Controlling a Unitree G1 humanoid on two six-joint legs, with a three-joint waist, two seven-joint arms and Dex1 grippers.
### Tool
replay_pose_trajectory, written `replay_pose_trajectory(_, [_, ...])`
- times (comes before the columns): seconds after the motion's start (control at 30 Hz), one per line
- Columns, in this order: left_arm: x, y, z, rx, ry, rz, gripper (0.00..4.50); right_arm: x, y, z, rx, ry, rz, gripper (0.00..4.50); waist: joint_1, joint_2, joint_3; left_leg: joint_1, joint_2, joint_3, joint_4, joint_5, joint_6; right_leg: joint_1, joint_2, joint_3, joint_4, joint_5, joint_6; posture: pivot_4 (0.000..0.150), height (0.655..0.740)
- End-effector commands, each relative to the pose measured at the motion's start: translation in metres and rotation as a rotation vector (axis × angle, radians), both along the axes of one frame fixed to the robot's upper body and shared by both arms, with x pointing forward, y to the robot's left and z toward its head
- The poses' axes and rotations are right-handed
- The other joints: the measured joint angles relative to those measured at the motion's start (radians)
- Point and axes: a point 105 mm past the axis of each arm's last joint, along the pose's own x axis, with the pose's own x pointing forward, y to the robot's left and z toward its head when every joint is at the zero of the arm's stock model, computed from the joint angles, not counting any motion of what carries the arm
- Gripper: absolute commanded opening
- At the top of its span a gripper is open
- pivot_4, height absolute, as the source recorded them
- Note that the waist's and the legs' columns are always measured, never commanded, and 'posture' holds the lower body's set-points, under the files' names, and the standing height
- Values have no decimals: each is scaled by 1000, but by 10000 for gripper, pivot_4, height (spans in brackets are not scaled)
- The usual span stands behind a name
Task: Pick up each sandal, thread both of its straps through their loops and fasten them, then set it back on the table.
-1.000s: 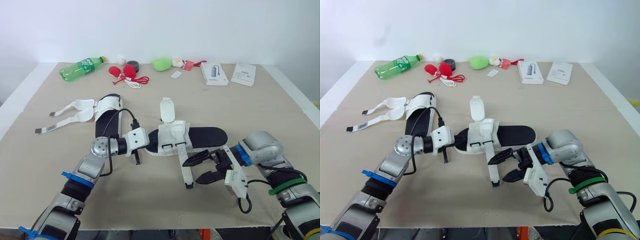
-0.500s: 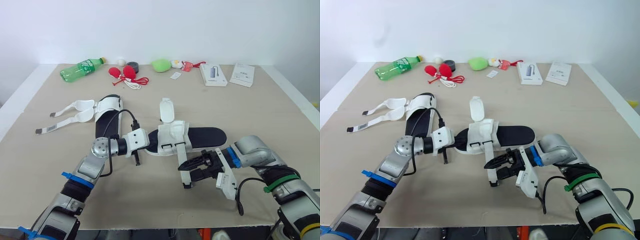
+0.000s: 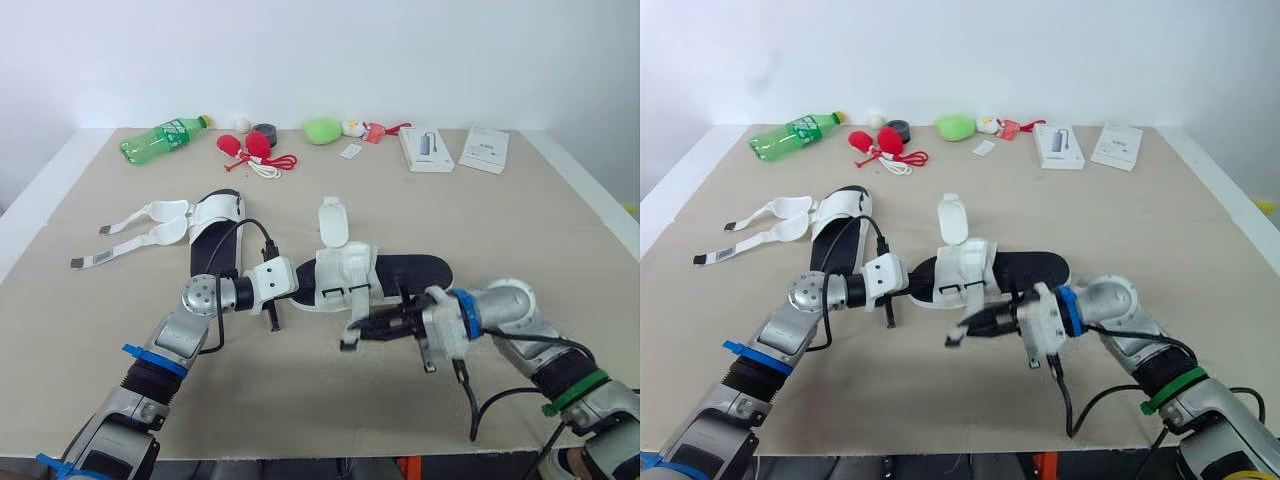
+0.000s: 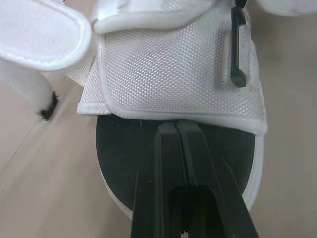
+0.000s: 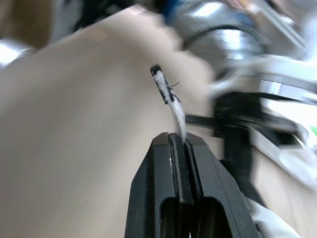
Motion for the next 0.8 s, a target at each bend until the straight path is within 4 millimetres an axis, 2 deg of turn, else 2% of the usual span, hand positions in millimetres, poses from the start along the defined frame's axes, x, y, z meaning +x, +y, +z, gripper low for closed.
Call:
replay_pose_trajectory(0.03, [-7, -4, -16, 43, 51, -33, 0, 20, 2, 34, 89, 88, -101, 250, 0, 0, 0, 0, 0, 0, 0, 0, 0, 0, 0, 0, 0, 0, 0, 1500, 7400])
replay_pose_trajectory(0.37, [-8, -6, -17, 42, 51, -38, 0, 55, -2, 59, 174, 232, -281, 250, 1, 0, 0, -4, 0, 0, 0, 0, 0, -4, 0, -1, 0, -1, 1, 1500, 7400])
replay_pose_trajectory(0.7, [-10, -7, -17, 39, 51, -41, 0, 77, -8, 59, 183, 257, -400, 250, 1, 0, 0, -5, 0, 0, 0, 0, 0, -5, 0, -2, 0, -1, 1, 1500, 7400])
replay_pose_trajectory(0.8, [-10, -8, -17, 38, 53, -40, 0, 86, -12, 54, 174, 280, -463, 250, 1, 0, 0, -5, 0, 0, 0, 0, 0, -5, 0, -2, 0, -1, 1, 1500, 7400])
